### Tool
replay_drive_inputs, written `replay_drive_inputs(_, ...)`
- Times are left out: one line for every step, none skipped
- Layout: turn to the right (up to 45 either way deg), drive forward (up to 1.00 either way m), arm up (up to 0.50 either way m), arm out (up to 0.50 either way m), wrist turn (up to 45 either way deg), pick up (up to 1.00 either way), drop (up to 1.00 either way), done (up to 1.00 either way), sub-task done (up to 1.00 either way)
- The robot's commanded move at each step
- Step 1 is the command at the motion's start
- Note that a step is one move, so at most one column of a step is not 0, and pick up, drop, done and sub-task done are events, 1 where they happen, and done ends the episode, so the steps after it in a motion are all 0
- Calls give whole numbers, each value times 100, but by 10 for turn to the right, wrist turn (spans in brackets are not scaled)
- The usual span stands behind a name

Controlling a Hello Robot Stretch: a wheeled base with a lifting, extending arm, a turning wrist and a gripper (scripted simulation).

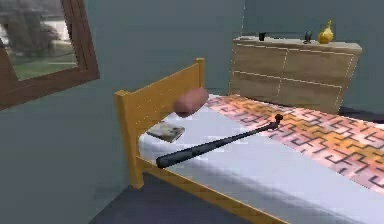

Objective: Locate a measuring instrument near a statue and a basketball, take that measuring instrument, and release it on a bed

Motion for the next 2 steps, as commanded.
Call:
replay_drive_inputs(-450, 0, 0, 0, 0, 0, 0, 0, 0)
replay_drive_inputs(-450, 0, 0, 0, 0, 0, 0, 0, 0)
